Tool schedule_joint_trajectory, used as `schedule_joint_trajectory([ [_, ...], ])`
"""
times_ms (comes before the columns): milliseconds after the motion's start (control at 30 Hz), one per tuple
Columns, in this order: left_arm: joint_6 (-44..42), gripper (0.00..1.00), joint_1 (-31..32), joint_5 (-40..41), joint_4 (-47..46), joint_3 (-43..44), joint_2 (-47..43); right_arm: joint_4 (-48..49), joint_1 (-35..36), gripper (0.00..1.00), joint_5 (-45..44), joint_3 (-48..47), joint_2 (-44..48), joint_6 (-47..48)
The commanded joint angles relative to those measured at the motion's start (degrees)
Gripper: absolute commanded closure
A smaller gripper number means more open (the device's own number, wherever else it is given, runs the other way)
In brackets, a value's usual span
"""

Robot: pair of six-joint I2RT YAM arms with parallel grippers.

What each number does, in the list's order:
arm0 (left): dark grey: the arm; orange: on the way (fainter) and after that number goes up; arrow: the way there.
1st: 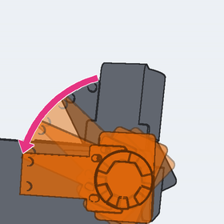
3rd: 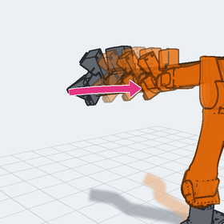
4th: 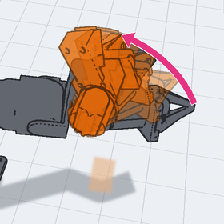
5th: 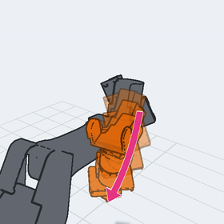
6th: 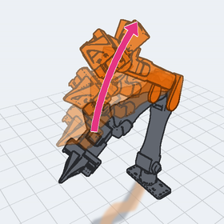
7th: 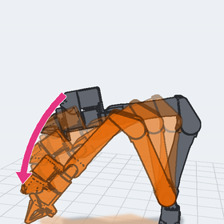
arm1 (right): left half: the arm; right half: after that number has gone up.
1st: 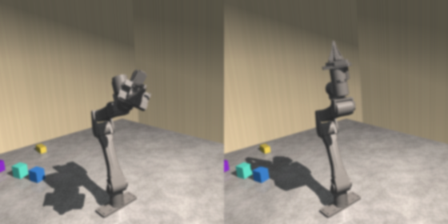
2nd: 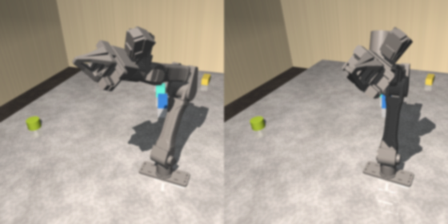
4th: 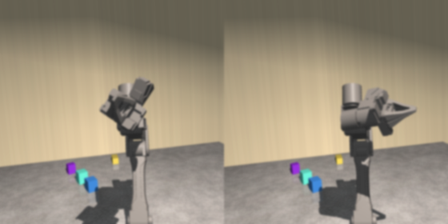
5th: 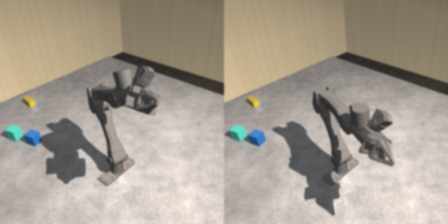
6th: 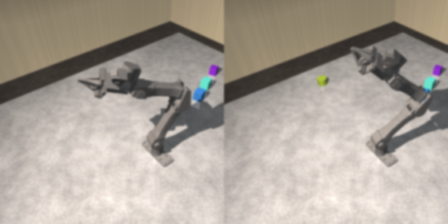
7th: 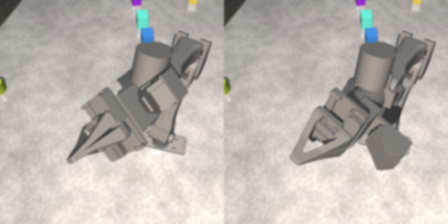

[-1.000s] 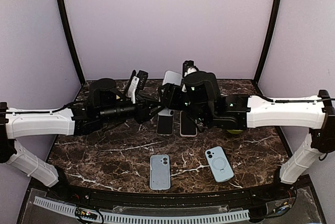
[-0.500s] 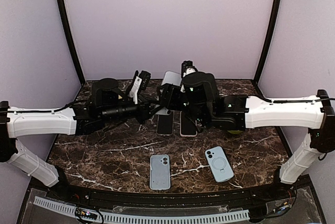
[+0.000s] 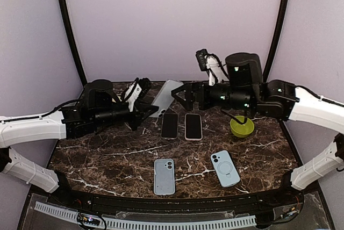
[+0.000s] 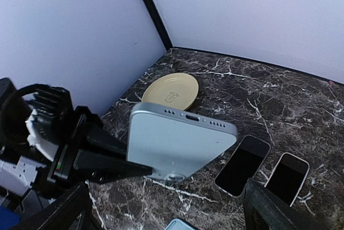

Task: Put the phone into the phone case
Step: Pass from the left arm to the right

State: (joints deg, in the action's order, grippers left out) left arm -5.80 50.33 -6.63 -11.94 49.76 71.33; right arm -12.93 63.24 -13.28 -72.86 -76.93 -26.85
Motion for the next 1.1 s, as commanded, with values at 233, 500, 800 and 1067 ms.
schedule_joint_trajectory([
  [233, -52.25, 1.00, 2.01, -0.20, -4.71, -9.29, -9.19, -34.02, -4.18, 0.02, 26.71, -17.52, -2.59, 11.56],
  [500, -74.21, 1.00, 6.63, 5.23, -25.00, -19.93, -9.02, -38.09, -4.18, 0.01, 25.98, -24.80, -14.47, 11.63],
  [800, -82.95, 1.00, 9.54, 10.91, -28.03, -20.69, -6.06, -36.21, -4.09, 0.01, 34.14, -25.66, -22.21, 12.22],
  [1067, -82.37, 1.00, 9.79, 11.75, -28.04, -20.64, -5.11, -38.25, -3.00, 0.03, 31.01, -26.92, -25.73, 11.87],
])
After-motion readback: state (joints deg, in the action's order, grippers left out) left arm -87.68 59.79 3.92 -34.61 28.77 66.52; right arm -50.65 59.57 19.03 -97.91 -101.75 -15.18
